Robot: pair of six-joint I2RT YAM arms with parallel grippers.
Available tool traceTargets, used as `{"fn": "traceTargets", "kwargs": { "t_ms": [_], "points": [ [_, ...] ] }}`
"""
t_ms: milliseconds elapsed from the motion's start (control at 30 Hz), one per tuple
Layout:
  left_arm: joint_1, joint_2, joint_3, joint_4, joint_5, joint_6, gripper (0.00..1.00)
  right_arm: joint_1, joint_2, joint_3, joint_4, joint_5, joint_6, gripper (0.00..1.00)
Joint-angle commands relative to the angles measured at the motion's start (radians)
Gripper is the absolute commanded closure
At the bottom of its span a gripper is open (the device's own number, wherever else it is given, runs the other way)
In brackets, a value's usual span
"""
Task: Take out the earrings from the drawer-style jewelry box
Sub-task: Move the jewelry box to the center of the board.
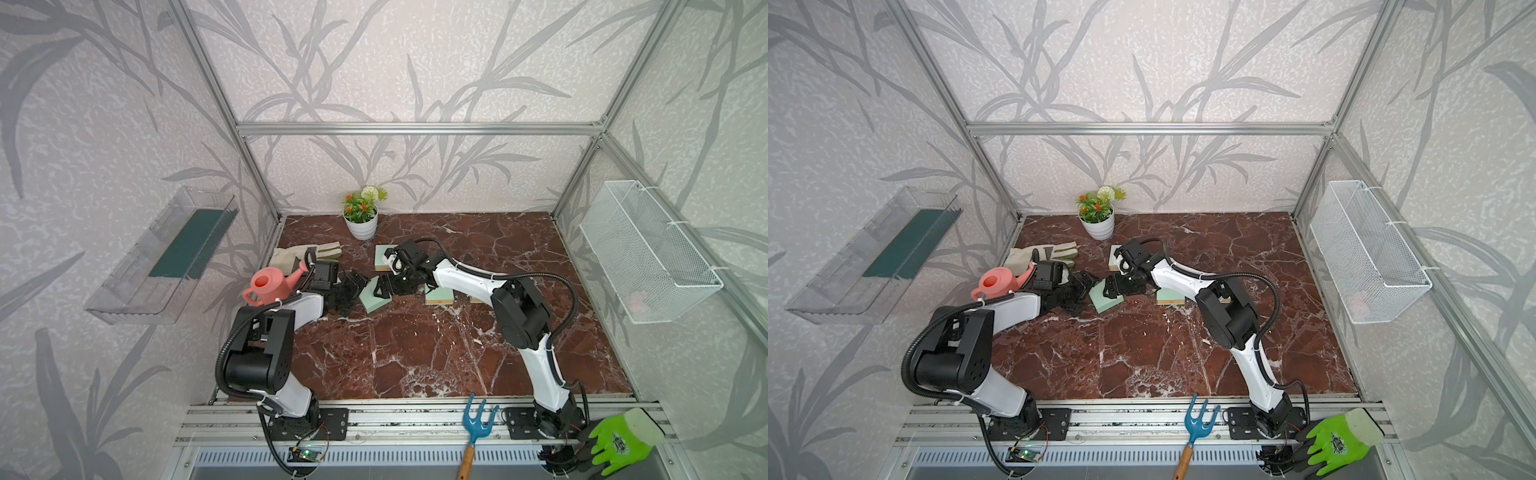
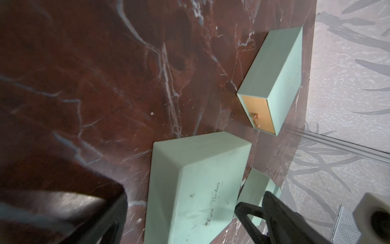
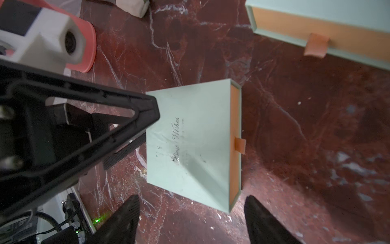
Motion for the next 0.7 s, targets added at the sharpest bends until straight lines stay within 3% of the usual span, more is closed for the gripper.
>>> {"fn": "traceTargets", "kwargs": {
  "t_ms": [0, 200, 467, 667],
  "points": [
    [0.007, 0.034, 0.022, 0.084, 0.031, -0.010, 0.03, 0.006, 0.019, 0.030, 0.018, -0.045, 0.021, 0.23],
    [0.006, 0.094, 0.054, 0.142, 0.094, 0.003, 0.06, 0.009, 0.031, 0.019, 0.035, -0.066, 0.018, 0.24],
    [0.006, 0.044, 0.035, 0.085, 0.033, 0.027, 0.07, 0.003, 0.011, 0.013, -0.015, 0.045, -0.011, 0.24],
    [0.008, 0.081, 0.059, 0.104, 0.073, 0.024, 0.07, -0.001, 0.067, 0.053, -0.001, -0.029, 0.006, 0.24]
  ]
}}
